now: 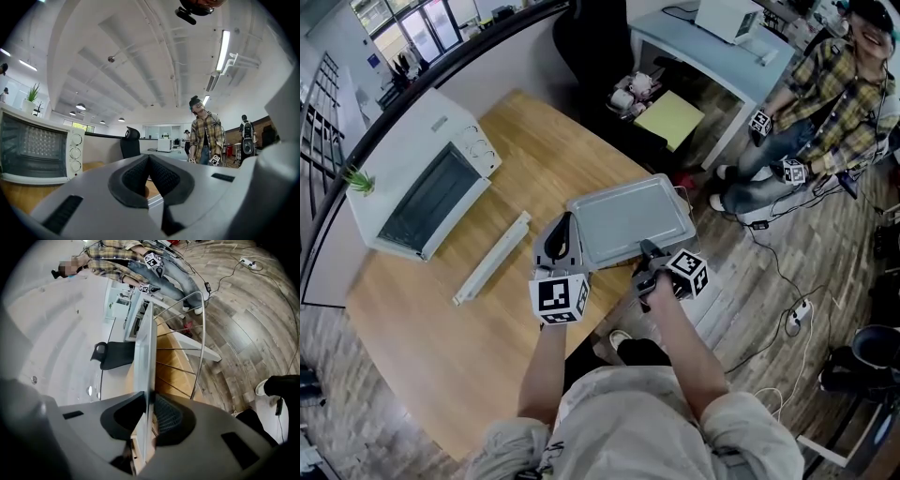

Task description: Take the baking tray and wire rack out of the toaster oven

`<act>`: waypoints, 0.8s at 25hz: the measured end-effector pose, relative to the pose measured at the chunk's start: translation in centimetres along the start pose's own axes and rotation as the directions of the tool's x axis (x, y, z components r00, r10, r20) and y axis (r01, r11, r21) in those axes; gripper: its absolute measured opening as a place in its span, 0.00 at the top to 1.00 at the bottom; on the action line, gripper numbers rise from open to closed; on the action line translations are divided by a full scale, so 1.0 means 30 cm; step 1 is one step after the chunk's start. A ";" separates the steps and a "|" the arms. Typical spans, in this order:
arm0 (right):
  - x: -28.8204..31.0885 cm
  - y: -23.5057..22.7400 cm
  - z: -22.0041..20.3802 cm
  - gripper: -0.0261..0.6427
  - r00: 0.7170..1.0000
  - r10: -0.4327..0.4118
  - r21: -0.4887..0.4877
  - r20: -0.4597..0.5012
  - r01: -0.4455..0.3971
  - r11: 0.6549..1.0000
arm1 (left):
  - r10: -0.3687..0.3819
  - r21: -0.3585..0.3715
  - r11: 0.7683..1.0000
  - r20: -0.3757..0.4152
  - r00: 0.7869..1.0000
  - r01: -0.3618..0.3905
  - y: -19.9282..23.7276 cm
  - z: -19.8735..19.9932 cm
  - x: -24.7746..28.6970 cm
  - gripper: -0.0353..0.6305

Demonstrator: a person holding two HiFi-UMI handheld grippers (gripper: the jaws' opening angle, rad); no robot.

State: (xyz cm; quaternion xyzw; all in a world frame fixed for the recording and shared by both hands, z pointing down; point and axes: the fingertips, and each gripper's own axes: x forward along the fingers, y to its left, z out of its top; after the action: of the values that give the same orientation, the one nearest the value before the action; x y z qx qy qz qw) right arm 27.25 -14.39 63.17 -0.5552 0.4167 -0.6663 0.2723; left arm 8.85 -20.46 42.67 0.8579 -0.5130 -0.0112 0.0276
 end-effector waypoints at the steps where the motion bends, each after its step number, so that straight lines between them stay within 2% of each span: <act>1: 0.002 -0.003 0.001 0.83 1.000 -0.010 -0.008 -0.002 0.010 1.000 | -0.006 -0.005 1.000 -0.008 1.000 0.006 -0.005 -0.011 0.004 0.93; 7: 0.013 -0.051 -0.018 0.84 0.995 -0.094 -0.022 -0.025 0.093 0.995 | -0.024 -0.028 0.999 -0.048 0.999 0.023 -0.022 -0.062 0.010 0.93; 11: 0.011 -0.062 -0.025 0.84 0.991 -0.133 -0.135 -0.033 0.128 0.983 | -0.037 -0.020 0.999 -0.070 0.997 0.036 -0.033 -0.091 0.014 0.93; 13: 0.015 -0.055 -0.031 0.79 0.989 -0.137 -0.179 -0.049 0.126 0.976 | -0.039 -0.022 0.999 -0.082 0.996 0.037 -0.036 -0.110 0.017 0.93; 17: 0.011 -0.051 -0.042 0.72 0.985 -0.158 -0.160 -0.067 0.146 0.976 | -0.028 -0.033 0.999 -0.093 0.995 0.025 -0.024 -0.129 0.014 0.93; 20: 0.011 -0.045 -0.047 0.64 0.974 -0.211 -0.167 -0.080 0.195 0.966 | -0.017 -0.051 0.999 -0.097 0.995 0.012 -0.013 -0.130 0.016 0.93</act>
State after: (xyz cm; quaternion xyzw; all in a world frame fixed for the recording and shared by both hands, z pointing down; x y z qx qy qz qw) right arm 25.94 -13.63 64.46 -0.5817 0.4218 -0.6818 0.1373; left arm 9.59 -20.54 46.53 0.8602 -0.5043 0.0177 0.0743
